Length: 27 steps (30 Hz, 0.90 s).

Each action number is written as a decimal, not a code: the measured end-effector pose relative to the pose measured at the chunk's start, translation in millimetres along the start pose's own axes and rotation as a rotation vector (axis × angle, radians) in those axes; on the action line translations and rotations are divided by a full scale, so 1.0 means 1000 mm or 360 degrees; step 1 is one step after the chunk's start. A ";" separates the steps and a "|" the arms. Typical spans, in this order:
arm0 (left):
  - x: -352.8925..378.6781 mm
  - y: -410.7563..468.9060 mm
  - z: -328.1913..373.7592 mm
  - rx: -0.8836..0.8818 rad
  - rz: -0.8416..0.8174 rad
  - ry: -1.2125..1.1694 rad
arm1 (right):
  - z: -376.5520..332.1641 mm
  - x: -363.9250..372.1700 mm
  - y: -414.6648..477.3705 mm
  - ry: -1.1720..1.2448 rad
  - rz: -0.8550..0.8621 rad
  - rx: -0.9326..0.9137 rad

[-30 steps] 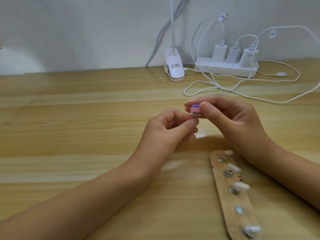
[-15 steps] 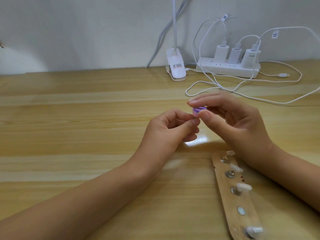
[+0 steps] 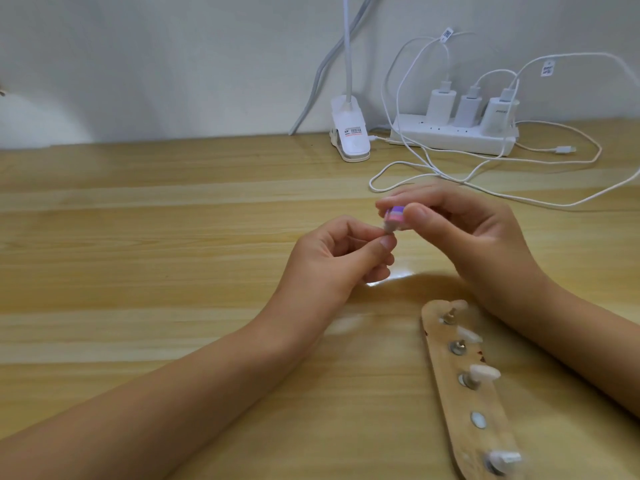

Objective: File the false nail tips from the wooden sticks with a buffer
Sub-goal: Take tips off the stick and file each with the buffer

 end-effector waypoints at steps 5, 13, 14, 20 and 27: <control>0.000 0.000 0.000 -0.0002 -0.0001 -0.0003 | 0.009 -0.009 0.003 0.0057 0.0116 0.0087; 0.000 0.001 0.000 -0.0005 -0.0009 0.0003 | 0.006 -0.009 0.001 -0.0024 0.0122 0.0017; 0.000 0.001 0.000 -0.0002 -0.0009 0.0010 | 0.008 -0.007 0.001 -0.0016 0.0104 0.0051; -0.001 0.001 -0.001 -0.0006 -0.0011 0.0023 | 0.006 -0.005 0.001 0.0086 0.0113 0.0029; 0.000 0.000 0.000 -0.0016 -0.0018 0.0041 | 0.008 -0.004 0.002 -0.0032 0.0065 0.0044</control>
Point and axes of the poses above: each hand's wrist, its own y-axis towards the middle knuckle, its own x-axis out of the palm, z = x × y, the point moved 8 cm from there along y, towards the middle knuckle, and after that the axes turned 1 degree about -z, right-handed, at the moved point
